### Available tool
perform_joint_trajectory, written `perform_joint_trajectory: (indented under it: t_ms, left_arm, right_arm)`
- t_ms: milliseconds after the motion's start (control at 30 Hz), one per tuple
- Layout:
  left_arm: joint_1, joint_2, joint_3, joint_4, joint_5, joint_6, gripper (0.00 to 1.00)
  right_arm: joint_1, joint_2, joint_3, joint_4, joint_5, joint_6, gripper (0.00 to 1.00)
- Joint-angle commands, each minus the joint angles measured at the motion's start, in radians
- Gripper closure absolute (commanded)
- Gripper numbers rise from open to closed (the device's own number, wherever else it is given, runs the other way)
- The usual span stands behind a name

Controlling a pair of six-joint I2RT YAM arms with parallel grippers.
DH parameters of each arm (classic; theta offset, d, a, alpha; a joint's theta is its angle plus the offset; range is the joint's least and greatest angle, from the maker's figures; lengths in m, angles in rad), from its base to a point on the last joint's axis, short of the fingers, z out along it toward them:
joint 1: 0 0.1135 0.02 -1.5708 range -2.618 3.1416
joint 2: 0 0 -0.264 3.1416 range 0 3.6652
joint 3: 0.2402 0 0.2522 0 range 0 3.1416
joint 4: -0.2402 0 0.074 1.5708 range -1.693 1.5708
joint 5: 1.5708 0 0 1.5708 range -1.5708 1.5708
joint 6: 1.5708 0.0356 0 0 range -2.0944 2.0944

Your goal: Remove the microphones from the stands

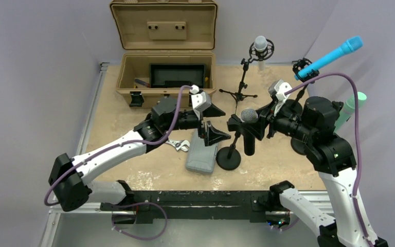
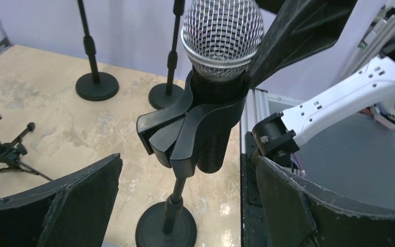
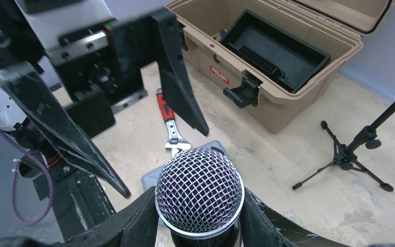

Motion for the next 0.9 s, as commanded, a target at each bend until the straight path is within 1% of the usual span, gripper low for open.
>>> perform_joint_trajectory:
  t_ms: [0,167,267,433,633,867]
  left_arm:
    - [0.003,0.071,0.055,0.177,0.170,0.089,0.00]
    - [0.030,0.164,0.107,0.217,0.315,0.068,0.00]
    - [0.053,0.195,0.107,0.272,0.357,0.041,0.00]
    - [0.061,0.240,0.131,0.290,0.415,0.022,0.02]
    - [0.060,0.284,0.147,0.335,0.436,-0.025,0.05]
    - [0.058,0.318,0.153,0.370,0.435,-0.060,0.11]
  right_arm:
    - [0.011,-0.016,0.003,0.052,0.007,0.010,1.00]
    - [0.022,-0.016,0.003,0.050,0.006,0.011,1.00]
    - [0.028,-0.012,0.010,0.043,0.007,0.013,1.00]
    - [0.031,-0.006,0.022,0.038,0.010,0.011,1.00]
    - [0.031,-0.003,0.015,0.043,0.011,0.009,1.00]
    - [0.033,-0.004,0.009,0.050,0.012,0.008,1.00]
